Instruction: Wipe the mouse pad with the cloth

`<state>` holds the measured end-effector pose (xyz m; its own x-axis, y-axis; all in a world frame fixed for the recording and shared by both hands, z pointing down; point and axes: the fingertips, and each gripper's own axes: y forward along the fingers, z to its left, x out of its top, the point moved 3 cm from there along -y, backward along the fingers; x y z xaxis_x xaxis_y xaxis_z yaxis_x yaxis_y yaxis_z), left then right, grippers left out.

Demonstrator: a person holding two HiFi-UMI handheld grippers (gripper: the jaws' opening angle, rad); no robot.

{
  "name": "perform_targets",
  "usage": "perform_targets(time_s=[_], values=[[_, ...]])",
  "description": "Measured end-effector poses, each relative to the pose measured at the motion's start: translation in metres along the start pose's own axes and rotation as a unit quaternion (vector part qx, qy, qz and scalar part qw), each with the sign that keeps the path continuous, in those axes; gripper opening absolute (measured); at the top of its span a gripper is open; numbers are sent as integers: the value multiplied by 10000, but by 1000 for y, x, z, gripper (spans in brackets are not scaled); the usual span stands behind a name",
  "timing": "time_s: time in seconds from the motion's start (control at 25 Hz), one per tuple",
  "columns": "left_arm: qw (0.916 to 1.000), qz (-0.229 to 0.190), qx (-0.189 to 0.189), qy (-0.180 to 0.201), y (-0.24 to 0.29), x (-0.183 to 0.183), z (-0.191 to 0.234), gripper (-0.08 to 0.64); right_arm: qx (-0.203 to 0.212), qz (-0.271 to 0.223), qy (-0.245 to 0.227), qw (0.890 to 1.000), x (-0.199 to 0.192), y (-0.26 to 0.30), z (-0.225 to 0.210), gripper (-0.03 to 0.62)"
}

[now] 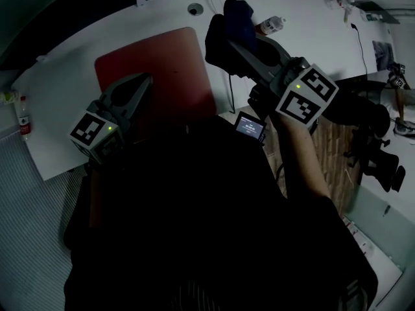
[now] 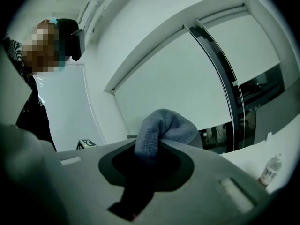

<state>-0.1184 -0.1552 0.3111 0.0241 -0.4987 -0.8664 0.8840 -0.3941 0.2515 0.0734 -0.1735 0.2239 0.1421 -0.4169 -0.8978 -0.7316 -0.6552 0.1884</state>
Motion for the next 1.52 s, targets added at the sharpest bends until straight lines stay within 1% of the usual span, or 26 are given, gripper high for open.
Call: perform_targets(time_s=[0.12,0.16,0.36,0.6,0.68,0.8,1.0,1.12,1.28,1.4,1.52], values=[[9996,-125,158,-176,6,-3,11,8,152,61,-1,9999,1,15,-9,67],[9995,-104,191,-210,8,-6,15,8,201,76,-4,9998,2,21,-13,67],[9982,170,347,-456,25,-23,27,8,373,222,131,9990,-9,39,-31,67],[9942,274,453,-941,31,-48,41,8,489,442,233,9976,-28,54,-46,67],[9929,361,514,-1012,31,-57,47,8,533,530,201,9970,-34,60,-48,67],[9908,601,650,-1019,31,-73,55,8,565,714,162,9957,-47,70,-54,67],[9841,1114,843,-1097,32,-115,71,8,536,1044,166,9930,-80,86,-68,67],[9799,1422,883,-1089,32,-139,79,8,564,1226,170,9907,-100,96,-74,67],[9742,1729,881,-1151,34,-163,86,8,580,1481,218,9870,-128,105,-80,67],[9683,2002,910,-1185,38,-181,90,8,582,1653,288,9841,-145,108,-84,67],[9612,2211,1033,-1285,39,-200,98,8,578,1808,303,9814,-158,112,-89,67]])
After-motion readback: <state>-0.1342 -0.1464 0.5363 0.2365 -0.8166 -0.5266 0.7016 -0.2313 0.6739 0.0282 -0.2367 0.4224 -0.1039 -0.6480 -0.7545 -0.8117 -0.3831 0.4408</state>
